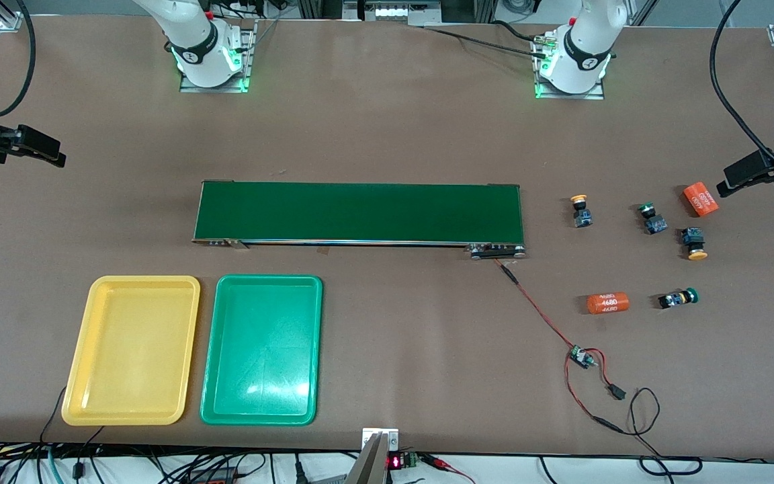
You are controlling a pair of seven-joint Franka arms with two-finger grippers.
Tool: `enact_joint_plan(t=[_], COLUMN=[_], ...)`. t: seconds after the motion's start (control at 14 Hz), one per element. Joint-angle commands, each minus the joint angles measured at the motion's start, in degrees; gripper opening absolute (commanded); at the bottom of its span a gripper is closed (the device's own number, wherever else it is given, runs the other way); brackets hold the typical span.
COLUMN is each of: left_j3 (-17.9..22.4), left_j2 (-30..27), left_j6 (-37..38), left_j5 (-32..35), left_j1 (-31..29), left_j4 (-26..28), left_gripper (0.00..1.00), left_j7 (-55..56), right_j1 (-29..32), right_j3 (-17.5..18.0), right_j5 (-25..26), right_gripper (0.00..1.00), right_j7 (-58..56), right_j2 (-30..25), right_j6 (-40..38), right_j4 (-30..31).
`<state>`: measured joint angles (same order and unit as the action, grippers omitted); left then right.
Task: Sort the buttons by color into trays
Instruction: 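Move the left gripper toward the orange-capped blue button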
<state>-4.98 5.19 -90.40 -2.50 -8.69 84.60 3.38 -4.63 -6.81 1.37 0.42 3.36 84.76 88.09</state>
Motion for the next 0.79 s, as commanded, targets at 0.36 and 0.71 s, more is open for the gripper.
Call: enact_joint_plan(t=[0.36,0.71], left_j3=[-0.20,-0.12], left_j2=[-0.53,-0.18], left_j6=[0.75,0.58], left_j5=[1.27,1.18], left_j1=[-0.27,-0.45], left_j4=[-0.40,-0.66], left_gripper=[1.00,1.00], left_j7=[-0.74,-0.66], right_j1=[-0.30,-0.30], right_j3=[0.22,0.14], right_j5=[0.48,0.38], right_gripper=[1.00,1.00], right_j7=[1.08,1.08], right_j2=[-1.42,-1.25], right_j6=[-0.12,-0.21], right_j4=[1.47,1.55])
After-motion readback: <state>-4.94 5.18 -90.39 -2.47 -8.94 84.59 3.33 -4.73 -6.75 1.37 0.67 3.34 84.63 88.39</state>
